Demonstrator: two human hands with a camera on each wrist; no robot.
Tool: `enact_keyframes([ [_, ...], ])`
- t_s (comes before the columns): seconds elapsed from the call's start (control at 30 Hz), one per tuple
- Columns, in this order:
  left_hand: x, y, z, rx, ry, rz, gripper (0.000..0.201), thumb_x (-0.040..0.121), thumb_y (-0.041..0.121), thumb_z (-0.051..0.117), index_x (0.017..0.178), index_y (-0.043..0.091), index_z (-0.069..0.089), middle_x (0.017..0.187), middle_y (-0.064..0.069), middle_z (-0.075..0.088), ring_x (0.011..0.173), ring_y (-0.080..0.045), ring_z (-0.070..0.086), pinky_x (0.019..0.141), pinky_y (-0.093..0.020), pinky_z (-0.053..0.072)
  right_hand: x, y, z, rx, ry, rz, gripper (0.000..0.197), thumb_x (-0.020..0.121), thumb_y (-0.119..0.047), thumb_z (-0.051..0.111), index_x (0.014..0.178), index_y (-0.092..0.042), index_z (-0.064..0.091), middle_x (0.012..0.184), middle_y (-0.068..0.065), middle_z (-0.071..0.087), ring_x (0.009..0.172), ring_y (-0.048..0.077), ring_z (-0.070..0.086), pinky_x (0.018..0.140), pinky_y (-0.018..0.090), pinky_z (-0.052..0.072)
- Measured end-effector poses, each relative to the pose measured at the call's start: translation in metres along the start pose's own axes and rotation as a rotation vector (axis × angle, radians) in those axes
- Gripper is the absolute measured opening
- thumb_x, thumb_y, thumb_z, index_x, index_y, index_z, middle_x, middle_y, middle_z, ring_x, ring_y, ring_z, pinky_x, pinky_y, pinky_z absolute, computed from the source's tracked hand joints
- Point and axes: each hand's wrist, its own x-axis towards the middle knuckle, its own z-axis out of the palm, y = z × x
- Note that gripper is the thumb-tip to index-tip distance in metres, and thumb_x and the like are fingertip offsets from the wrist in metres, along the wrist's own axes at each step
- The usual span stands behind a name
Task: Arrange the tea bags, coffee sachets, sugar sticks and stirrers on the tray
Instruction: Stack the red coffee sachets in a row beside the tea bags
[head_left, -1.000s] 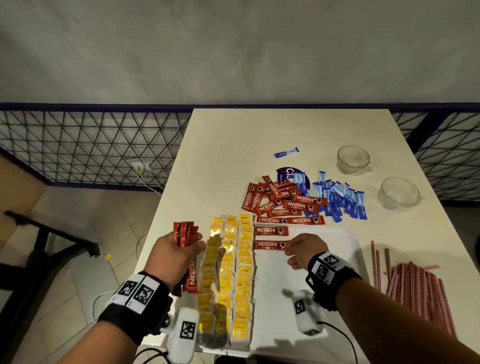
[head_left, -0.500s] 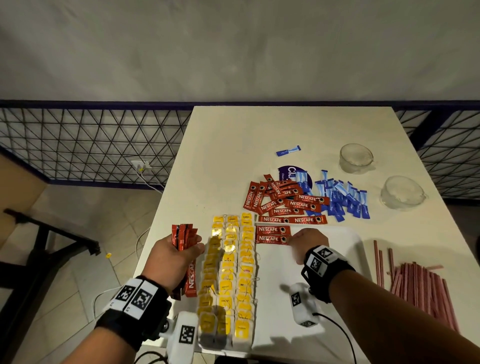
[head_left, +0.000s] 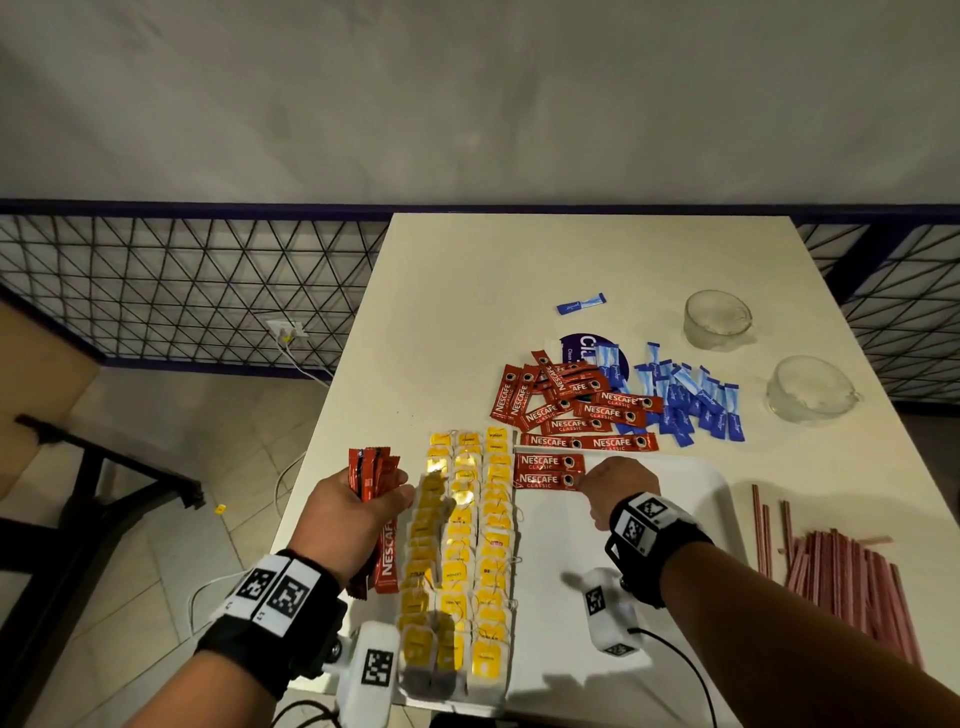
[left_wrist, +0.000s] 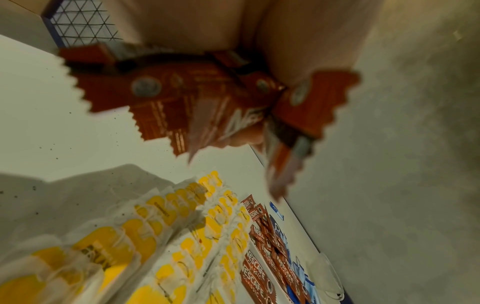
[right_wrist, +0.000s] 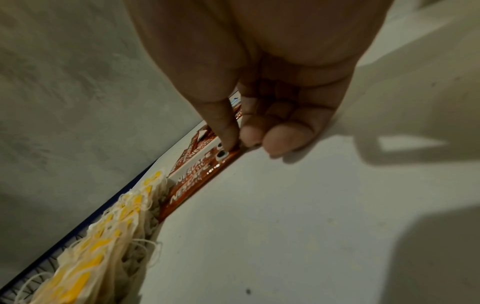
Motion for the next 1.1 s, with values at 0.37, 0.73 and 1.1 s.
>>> enact_keyframes([
  [0.37,-0.006,0.026,0.035,-0.398,-0.255,-0.095,0.009,0.084,0.006,0.070,0.083,0.008,0.062,0.065,-0.006,0.067,0.054,-0.018,0.064,0.054,-0.027,0.053,-0.106,-0.078,-0.037,0.491,-0.293,-0.634,0.005,0.088,-0.030,0.066,0.087,-0.025,0.066,0.082,0.002,0.064,0.050,0.002,0.053,0.052,0.022,0.044],
  [0.73,-0.005,0.051,0.049,-0.304,-0.467,0.076,0.055,0.046,0.029,0.092,0.092,0.011,0.068,0.085,-0.013,0.072,0.076,-0.029,0.070,0.072,-0.040,0.057,-0.109,-0.075,-0.062,0.585,-0.327,-0.571,0.011,0.094,-0.011,0.057,0.084,-0.012,0.062,0.060,-0.005,0.063,0.047,0.010,0.049,0.049,0.026,0.044],
  [1.1,0.009,0.054,0.042,-0.517,-0.269,0.045,0.033,0.067,0.005,0.074,0.094,0.010,0.057,0.057,-0.005,0.050,0.045,-0.017,0.049,0.051,-0.028,0.045,-0.101,-0.052,-0.069,0.923,-0.440,-0.399,0.017,0.097,-0.007,0.049,0.081,-0.009,0.054,0.062,0.002,0.059,0.049,0.014,0.045,0.045,0.025,0.035],
])
